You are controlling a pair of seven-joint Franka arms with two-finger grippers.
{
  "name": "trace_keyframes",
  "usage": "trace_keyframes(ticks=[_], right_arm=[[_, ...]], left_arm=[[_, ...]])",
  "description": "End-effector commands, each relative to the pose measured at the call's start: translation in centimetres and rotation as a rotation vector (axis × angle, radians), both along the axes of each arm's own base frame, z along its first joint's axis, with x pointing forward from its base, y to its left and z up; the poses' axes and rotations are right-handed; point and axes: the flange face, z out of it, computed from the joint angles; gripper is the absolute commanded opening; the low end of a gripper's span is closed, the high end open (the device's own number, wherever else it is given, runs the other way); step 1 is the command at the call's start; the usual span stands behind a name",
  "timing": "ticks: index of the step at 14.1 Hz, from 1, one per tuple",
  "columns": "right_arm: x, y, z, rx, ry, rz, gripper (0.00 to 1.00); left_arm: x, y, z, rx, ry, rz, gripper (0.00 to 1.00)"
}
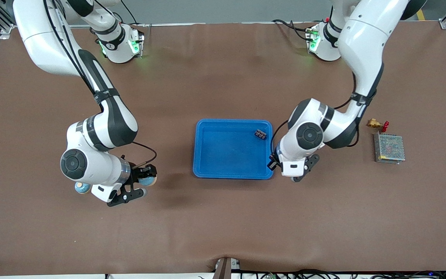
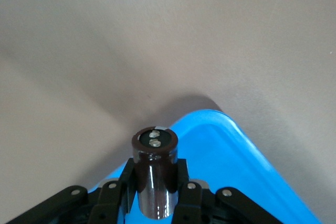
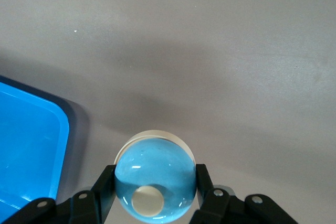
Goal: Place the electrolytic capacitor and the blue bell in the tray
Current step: 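Carry the capacitor to the tray while the right gripper lifts the blue bell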
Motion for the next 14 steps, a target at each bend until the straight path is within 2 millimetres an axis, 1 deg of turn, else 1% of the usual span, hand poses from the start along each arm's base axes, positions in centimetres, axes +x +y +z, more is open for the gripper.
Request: trace_keyframes(ticks=[1,3,5,6,8,10,11,13,14], right_arm=[[-0.7,1.4,0.6,-0.003,0.007,-0.047,0.49],[-1.3,3.2,0.6,-0.009,0.012,-0.09,0.48],[-1.8,4.9,0.5,-0.011,0.013,-0.118,0.48],[-2.0,5.5,0.4,-0.013,0.015,-0.142,0.48],[-3.1,8.2,0.4,-0.029,0.015,-0.171,0.48],[-3.6,10.0,0.3,-0.027,0.002,-0.226,0.48],[-4.1,11.2,0.2,-0.026,0.001,-0.239,0.48],[-4.9,12.9,0.0,-0.028,0.0,-0.263,0.47],[-5.3,13.5,-0.2,-0.037,0.0,-0.263,0.47]], left_arm=[[0.2,-2.1,-1.2,-0.049,-0.006,0.084,0.0],[-0.1,-2.6,-3.1,-0.048,0.01,0.082,0.0],[-0.7,-3.9,-4.0,-0.056,0.007,0.07,0.0],[-0.7,-3.9,-4.3,-0.058,0.006,0.068,0.0],[-1.1,-4.3,-5.2,-0.061,0.011,0.063,0.0],[-1.2,-4.3,-5.7,-0.059,0.016,0.056,0.0],[-1.2,-4.3,-5.7,-0.059,0.016,0.056,0.05],[-1.3,-4.3,-6.1,-0.058,0.02,0.047,0.4],[-1.2,-4.3,-6.1,-0.057,0.02,0.045,0.64]])
